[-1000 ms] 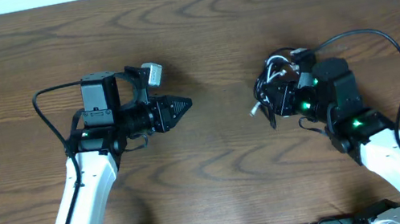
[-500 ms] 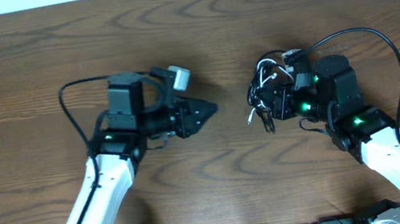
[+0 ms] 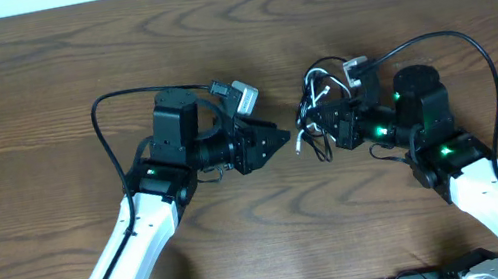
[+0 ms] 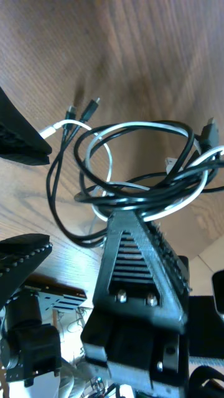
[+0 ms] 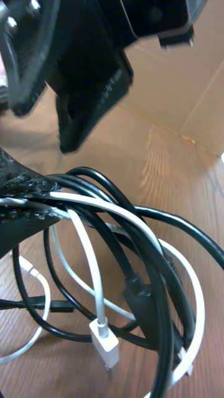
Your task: Untangle cables
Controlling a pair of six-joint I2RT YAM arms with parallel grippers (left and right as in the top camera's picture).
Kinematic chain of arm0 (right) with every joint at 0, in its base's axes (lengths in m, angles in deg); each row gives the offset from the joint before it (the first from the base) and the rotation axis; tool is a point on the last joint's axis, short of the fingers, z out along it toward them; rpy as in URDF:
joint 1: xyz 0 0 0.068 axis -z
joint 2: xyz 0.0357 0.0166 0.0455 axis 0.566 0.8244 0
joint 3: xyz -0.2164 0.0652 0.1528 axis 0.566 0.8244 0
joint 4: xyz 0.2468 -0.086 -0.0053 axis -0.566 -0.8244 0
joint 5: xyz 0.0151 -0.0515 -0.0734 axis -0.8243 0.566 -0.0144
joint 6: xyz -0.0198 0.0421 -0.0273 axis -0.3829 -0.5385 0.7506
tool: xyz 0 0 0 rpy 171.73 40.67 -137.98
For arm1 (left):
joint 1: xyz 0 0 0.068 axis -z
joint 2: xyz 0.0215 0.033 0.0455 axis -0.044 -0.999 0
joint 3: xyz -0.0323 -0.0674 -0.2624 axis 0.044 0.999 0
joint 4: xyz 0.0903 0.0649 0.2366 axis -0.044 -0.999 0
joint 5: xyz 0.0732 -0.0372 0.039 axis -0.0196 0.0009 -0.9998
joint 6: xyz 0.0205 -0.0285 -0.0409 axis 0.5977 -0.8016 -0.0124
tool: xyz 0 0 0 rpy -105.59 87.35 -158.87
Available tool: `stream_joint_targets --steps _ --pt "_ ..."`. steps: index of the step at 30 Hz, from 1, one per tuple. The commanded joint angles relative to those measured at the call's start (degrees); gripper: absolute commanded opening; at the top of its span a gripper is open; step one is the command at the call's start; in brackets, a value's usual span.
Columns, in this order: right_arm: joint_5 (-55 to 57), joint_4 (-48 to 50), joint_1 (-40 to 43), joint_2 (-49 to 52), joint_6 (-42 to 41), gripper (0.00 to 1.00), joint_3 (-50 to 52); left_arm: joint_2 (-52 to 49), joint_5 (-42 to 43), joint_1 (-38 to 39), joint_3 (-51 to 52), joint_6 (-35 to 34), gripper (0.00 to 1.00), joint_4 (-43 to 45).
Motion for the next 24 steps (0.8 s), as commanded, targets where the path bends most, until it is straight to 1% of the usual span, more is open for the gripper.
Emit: stream_joint_targets --steps 1,4,10,15,24 --pt "-3.7 1.3 0.4 -2.1 -0.5 0.01 -1.7 -0.3 -1.7 0.1 0.3 0.9 0.41 0.6" --pt "-3.8 2.2 0.3 -2.7 -0.9 0.01 -1.7 -1.1 -1.7 0.1 0.3 0.9 0.41 0.7" --pt "-8.1 6.8 0.3 -3.6 -4.2 0.01 -1.7 -5.1 -1.4 0.1 0.3 0.9 0.41 2.1" --pt "-8.3 7.0 0.3 -4.4 -4.6 0.01 -1.7 -8.6 2.2 0.1 0.3 0.5 0.4 6.8" --pt "-8.4 6.9 0.5 -4.4 -4.6 0.01 -1.7 -9.0 7.5 0.1 0.3 -1.0 0.41 12.4"
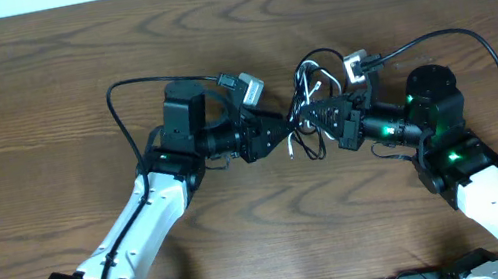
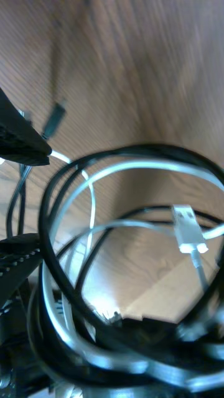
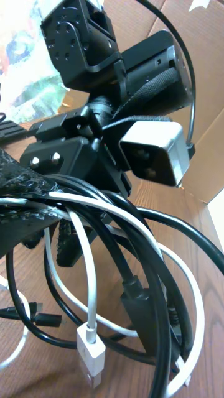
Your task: Untangle cables
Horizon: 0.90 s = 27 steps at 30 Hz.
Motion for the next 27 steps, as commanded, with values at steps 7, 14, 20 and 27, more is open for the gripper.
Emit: stream_joint_targets --steps 7,14,20,27 --pt "-1.4 0.4 0.8 -1.0 -1.2 0.01 -1.7 -0.1 4.4 0.1 0.3 -0.5 0.41 1.3" --pt "-2.5 0.4 0.8 -1.0 -1.8 0.01 -1.7 -0.1 4.4 0.1 0.3 -3.4 0.4 5.7" --pt "-2.5 0.4 0.8 -1.0 -2.3 0.01 -1.7 -0.1 4.1 0.1 0.3 -6.6 0.23 11.0" --pt "-2.5 0.4 1.0 -1.0 -2.3 0.01 -1.7 -0.1 3.9 0.1 0.3 -6.6 0.08 10.5"
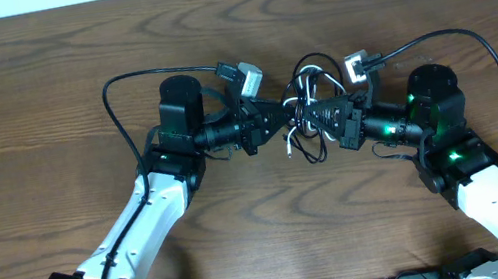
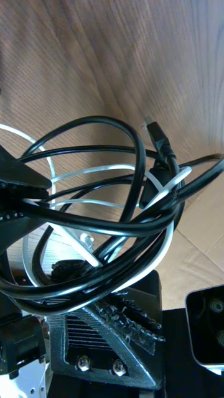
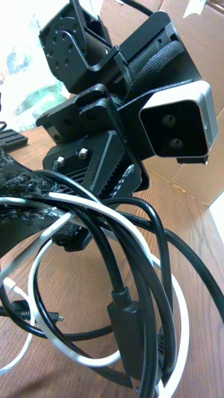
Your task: Untangle cables
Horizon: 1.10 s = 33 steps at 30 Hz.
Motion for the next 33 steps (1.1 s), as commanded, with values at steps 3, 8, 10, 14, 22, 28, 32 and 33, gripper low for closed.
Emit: stream_joint_targets --steps 3,8,10,14,22,28,32,33 --pt "-1.4 0.3 1.1 -1.0 -0.2 0.01 -1.7 -0.1 -0.7 0.0 0.2 -0.6 0.08 -0.2" --pt "-1.2 -4.9 3.8 -1.0 0.3 0.01 -1.7 -0.1 -0.8 -1.5 0.2 -0.6 0.08 -0.5" --pt "-1.2 -8.6 5.2 -1.0 2.8 0.01 -1.7 -0.1 -0.8 -2.6 0.2 -0.7 0.08 -1.0" --pt "0.6 -17.4 7.9 -1.0 5.6 0.01 -1.7 0.0 -0.8 -5.2 0.2 -2.1 0.08 -1.0" --pt "13.2 -29.7 9.8 -1.0 8.0 0.01 -1.7 0.0 -0.7 -6.1 0.2 -3.5 0.08 -1.1" --pt "27.2 -39.1 9.8 -1.0 5.9 0.01 -1.7 0.0 -0.7 -6.1 0.2 -4.3 0.08 -1.1" --pt "34.2 -45.0 9.8 -1.0 3.8 0.01 -1.7 0.0 -0.5 -6.1 0.2 -5.9 0.08 -1.1" --pt "34.3 -45.4 9.8 -1.0 3.9 0.01 -1.7 0.1 -0.4 -6.1 0.2 -5.9 0.08 -1.1"
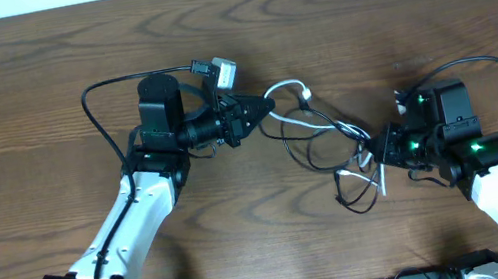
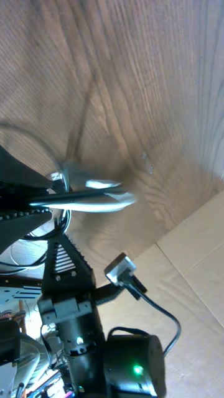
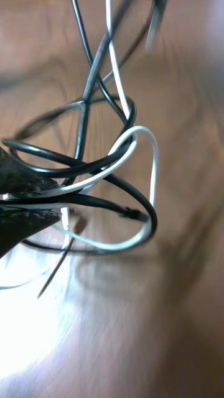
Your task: Untangle cables
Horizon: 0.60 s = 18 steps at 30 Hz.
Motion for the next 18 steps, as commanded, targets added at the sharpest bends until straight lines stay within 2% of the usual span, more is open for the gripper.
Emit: stream_joint_targets --steps 1,2,3,6,7,8,14,18 --pt "10.6 -2.3 0.7 -0.5 -1.9 0.01 -0.7 0.1 0.1 -0.6 0.1 -1.3 0.08 0.3" --pt "10.6 -2.3 0.7 -0.5 -1.9 0.01 -0.7 0.2 0.1 -0.6 0.1 -1.3 0.08 0.3" --pt "10.6 -2.3 0.7 -0.5 -1.9 0.08 -0.7 0.2 0.2 -0.6 0.1 -1.4 0.08 0.2" --pt "10.6 -2.2 0.7 -0.5 -1.8 0.56 -0.7 0.3 0.8 -0.6 0.1 -1.5 0.08 0.1" --pt "10.6 -2.0 0.7 -0.5 -1.1 0.93 -0.7 0.3 1.2 -0.6 0.1 -1.5 0.08 -0.1" --pt "11.0 -2.0 0.7 -0.5 -0.7 0.99 -0.7 0.4 1.2 -0.6 0.1 -1.5 0.08 -0.5" --pt "11.2 -2.0 0.7 -0.4 0.2 0.99 -0.7 0.6 1.2 -0.6 0.1 -1.5 0.08 -1.2" --pt "4.5 0.8 0.5 0.0 2.7 0.99 -0.7 2.4 1.2 -0.6 0.1 -1.5 0.08 -1.2"
